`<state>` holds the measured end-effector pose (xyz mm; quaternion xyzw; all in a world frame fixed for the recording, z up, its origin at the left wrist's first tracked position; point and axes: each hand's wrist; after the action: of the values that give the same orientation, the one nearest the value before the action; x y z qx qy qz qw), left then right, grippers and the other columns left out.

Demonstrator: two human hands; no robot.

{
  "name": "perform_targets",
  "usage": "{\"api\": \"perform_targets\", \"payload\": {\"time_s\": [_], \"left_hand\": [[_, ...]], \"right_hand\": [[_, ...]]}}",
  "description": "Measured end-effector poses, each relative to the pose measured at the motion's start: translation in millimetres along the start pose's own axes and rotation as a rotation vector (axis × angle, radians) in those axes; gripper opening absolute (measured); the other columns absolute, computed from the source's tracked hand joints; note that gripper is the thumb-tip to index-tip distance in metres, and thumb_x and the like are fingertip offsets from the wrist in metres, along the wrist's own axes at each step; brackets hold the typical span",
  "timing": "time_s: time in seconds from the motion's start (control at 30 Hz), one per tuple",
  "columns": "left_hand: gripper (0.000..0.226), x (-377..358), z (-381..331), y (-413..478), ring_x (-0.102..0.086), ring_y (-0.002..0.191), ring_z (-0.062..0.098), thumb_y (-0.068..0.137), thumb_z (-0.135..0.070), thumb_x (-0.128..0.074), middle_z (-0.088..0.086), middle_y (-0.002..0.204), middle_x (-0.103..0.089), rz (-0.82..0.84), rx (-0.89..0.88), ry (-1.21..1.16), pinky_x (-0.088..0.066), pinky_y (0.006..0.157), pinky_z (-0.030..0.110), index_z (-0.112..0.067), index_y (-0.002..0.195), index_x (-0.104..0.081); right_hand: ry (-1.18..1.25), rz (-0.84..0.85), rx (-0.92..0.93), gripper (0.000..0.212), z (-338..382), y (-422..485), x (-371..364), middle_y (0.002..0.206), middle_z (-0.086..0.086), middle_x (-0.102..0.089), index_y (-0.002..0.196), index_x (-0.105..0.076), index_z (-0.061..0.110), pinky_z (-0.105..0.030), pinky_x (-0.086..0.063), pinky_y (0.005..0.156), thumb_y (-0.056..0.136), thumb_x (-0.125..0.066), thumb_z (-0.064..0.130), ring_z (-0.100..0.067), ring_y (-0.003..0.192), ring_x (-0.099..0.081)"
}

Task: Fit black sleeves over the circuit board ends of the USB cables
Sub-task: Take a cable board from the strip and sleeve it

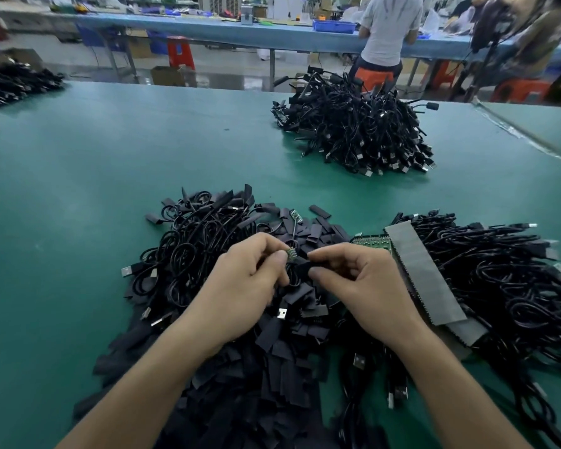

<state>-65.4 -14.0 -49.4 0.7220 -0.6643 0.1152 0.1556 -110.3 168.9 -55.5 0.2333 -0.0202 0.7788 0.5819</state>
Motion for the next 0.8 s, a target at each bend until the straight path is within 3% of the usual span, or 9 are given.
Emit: {"api": "perform_targets", "payload": {"time_s": [0.13,0.2,0.4,0.5,0.6,0.7,0.8], "left_hand": [[0.015,-1.4,1.7,-0.2,-0.044,0.042,0.006,0.103,-0.022,-0.049,-0.008,0.070,-0.070,0.041,0.110,-0.080,-0.034,0.041,0.015,-0.015,0.093,-0.057],[0.014,-1.5,-0.8,-0.3,-0.035,0.037,0.004,0.103,-0.019,-0.049,-0.012,0.057,-0.063,0.068,0.128,-0.197,-0.029,0.037,0.014,-0.011,0.093,-0.056],[0.012,0.1,-2.3,2.1,-0.027,0.035,0.005,0.098,-0.019,-0.059,-0.010,0.047,-0.042,0.018,0.137,-0.377,-0.023,0.034,0.015,-0.011,0.088,-0.060],[0.008,1.9,-2.0,1.9,-0.033,0.034,0.002,0.091,-0.015,-0.069,-0.008,0.050,-0.051,0.009,0.129,-0.417,-0.026,0.034,0.014,-0.011,0.088,-0.063],[0.017,2.1,-1.2,1.6,-0.048,0.036,-0.002,0.082,0.001,-0.075,-0.005,0.057,-0.065,0.006,0.102,-0.417,-0.034,0.038,0.007,-0.008,0.092,-0.063],[0.023,2.2,0.2,1.4,-0.050,0.036,-0.002,0.079,0.005,-0.076,-0.002,0.058,-0.067,0.010,0.115,-0.409,-0.035,0.039,0.005,-0.007,0.093,-0.063],[0.018,2.4,1.2,1.8,-0.048,0.034,-0.002,0.080,0.002,-0.076,-0.004,0.055,-0.065,0.015,0.135,-0.387,-0.034,0.038,0.005,-0.007,0.091,-0.065]], "right_hand": [[0.147,0.018,0.086,0.024,5.7,-0.3,-0.5,0.077,0.011,-0.073,0.091,-0.075,0.028,-0.020,-0.055,0.069,0.077,-0.083,0.010,-0.004,0.070,-0.068],[0.177,0.017,0.099,0.024,6.2,0.4,-1.1,0.076,0.011,-0.073,0.090,-0.074,0.030,-0.023,-0.056,0.067,0.075,-0.084,0.013,-0.006,0.068,-0.068],[0.134,0.019,0.068,0.026,-0.4,-0.6,-4.0,0.068,0.014,-0.067,0.091,-0.074,0.032,-0.022,-0.051,0.061,0.075,-0.084,0.013,-0.004,0.062,-0.061],[0.123,0.017,0.073,0.025,-2.8,-0.5,-4.2,0.070,0.013,-0.068,0.090,-0.074,0.031,-0.021,-0.052,0.062,0.075,-0.085,0.013,-0.005,0.063,-0.062],[0.121,0.051,0.062,0.025,-3.1,-2.0,-3.9,0.083,0.005,-0.074,0.094,-0.075,0.029,-0.032,-0.058,0.069,0.074,-0.086,0.019,-0.017,0.076,-0.069],[0.065,0.085,0.089,0.027,-2.6,-3.3,-5.4,0.090,0.010,-0.075,0.096,-0.076,0.031,-0.021,-0.056,0.072,0.074,-0.087,0.020,-0.009,0.084,-0.071],[0.023,0.070,0.083,0.027,-2.4,-3.1,-6.9,0.092,0.014,-0.075,0.097,-0.077,0.031,-0.023,-0.057,0.077,0.074,-0.086,0.022,-0.006,0.088,-0.071]]}}
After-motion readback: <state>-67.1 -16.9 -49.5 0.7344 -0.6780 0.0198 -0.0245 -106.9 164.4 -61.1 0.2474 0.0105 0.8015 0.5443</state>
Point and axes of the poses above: each hand's wrist, its own y-axis towards the middle knuckle, its own x-axis out of the back of the hand, z = x × y
